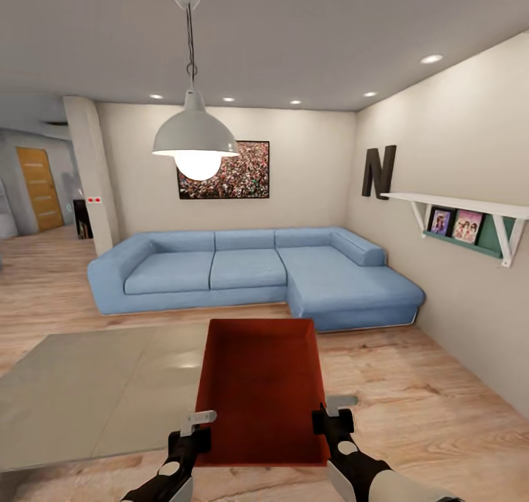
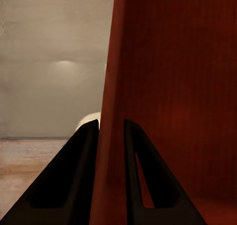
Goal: Move the two storage containers from the living room to the garage. In the garage, place one container on the floor and stack the other container on top of it (either order is fine).
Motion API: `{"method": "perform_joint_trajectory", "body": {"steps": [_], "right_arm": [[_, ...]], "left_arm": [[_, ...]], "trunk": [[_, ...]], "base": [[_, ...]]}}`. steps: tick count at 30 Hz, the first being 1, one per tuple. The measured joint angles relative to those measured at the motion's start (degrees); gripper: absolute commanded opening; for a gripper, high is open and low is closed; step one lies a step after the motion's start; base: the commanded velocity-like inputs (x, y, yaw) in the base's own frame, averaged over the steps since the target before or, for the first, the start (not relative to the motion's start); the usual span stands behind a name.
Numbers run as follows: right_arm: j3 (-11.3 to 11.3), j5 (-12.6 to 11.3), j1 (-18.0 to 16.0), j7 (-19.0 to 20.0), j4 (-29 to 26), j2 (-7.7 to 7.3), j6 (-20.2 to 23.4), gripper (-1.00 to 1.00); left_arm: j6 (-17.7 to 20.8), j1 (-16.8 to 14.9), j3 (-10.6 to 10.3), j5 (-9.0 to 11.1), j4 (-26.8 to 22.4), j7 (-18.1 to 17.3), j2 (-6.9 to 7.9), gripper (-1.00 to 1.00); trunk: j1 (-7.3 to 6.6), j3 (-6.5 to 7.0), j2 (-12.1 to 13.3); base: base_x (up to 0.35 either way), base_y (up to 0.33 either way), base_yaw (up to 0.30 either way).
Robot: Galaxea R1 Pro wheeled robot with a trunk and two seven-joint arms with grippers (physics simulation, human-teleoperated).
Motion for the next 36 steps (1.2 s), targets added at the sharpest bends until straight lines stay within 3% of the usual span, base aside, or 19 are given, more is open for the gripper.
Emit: {"method": "perform_joint_trajectory", "body": {"steps": [36], "right_arm": [[-0.1,0.1,0.0,-0.1,0.0,0.09,0.0,-1.0]], "left_arm": [[0.0,0.0,-0.1,0.1,0.0,-0.1,0.1,-1.0]], "trunk": [[0.0,0.0,0.0]], "base": [[0.0,0.0,0.3]]}}
